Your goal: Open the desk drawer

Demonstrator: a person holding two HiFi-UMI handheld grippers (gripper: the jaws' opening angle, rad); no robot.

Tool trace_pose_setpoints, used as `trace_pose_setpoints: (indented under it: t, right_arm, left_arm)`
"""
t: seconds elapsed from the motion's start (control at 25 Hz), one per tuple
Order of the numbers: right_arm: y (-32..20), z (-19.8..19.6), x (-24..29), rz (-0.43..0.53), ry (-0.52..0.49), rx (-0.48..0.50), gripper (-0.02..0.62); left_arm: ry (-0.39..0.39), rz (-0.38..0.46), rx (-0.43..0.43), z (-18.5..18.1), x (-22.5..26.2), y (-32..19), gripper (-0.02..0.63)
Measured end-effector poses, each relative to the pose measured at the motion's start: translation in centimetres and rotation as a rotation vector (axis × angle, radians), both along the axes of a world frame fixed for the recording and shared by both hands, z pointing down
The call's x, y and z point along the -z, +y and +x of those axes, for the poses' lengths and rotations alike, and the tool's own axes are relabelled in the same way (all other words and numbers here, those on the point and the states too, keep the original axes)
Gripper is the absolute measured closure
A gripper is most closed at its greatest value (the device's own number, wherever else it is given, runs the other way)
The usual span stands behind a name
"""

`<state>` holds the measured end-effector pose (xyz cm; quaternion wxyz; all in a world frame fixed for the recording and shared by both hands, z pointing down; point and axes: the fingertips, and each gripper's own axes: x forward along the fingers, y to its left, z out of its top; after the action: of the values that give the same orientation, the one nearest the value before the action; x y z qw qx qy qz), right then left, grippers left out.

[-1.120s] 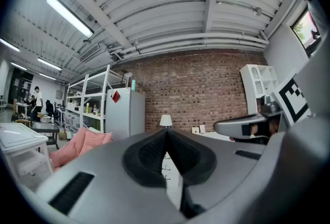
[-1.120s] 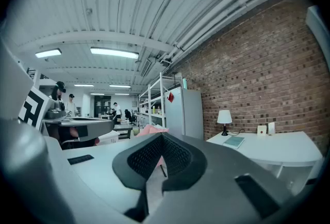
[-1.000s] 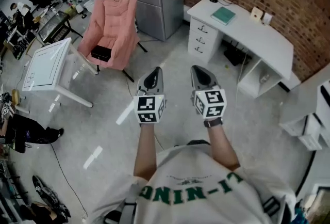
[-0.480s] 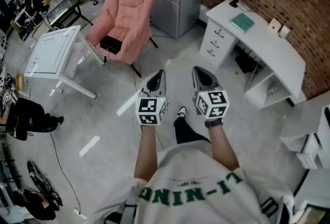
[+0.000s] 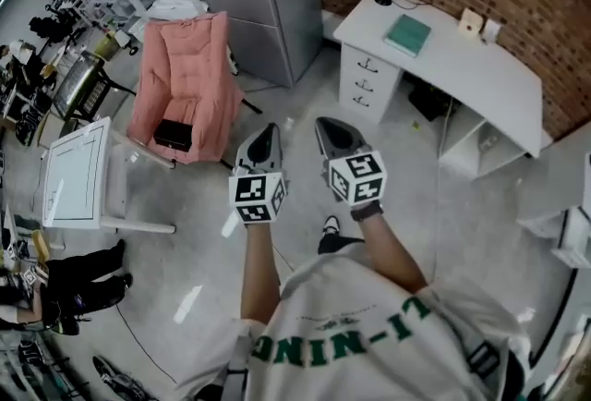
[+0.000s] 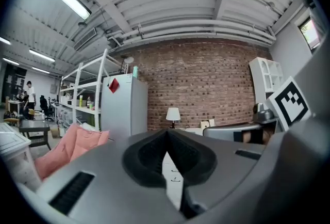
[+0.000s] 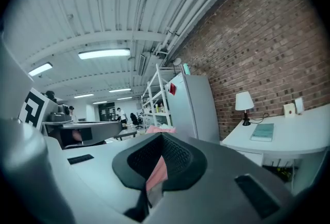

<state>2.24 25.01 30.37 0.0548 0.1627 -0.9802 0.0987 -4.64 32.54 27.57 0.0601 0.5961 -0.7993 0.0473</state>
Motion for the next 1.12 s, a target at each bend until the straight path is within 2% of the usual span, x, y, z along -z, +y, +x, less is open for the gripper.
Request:
trace_pose_setpoints:
  t: [0.16,0.28,0.48,0.8,0.96,1.12]
  right_arm:
    - [-5.7,-2.4,-0.2,-0.016,0.020,-0.073,0.595]
    - [-8.6,-2.7,-0.8,-0.025,0.018,-0.118,0.595]
    - [-12.7,-0.1,-2.5,-0.035,0.061,-0.243,0.595]
    - [-21.0,4.7,-4.8,-0.068,0.087,-0.461,0.595]
    - [-24.6,4.8,-6.4,-0.086,0.104,-0.540,0.595]
    - [-28.7,3.3,-7.8,-0.116,0.115,-0.608,0.595]
  left_arm:
    - [-0.002,0.006,-0.063,-1.2,0.0,-6.3,0.611]
    - [0.017,0.000,-0.103,-1.2,-0.8,-10.0,0.612]
    - [0.048,-0.080,-0.212,-0.5,-3.5,-15.2,0.611]
    - [0.083,-0.109,-0.405,1.7,-6.3,-24.8,0.611]
    - [0.098,-0.132,-0.512,1.9,-8.2,-29.6,0.611]
    - [0.121,-0.187,-0.580,0.6,-10.6,-34.4,0.611]
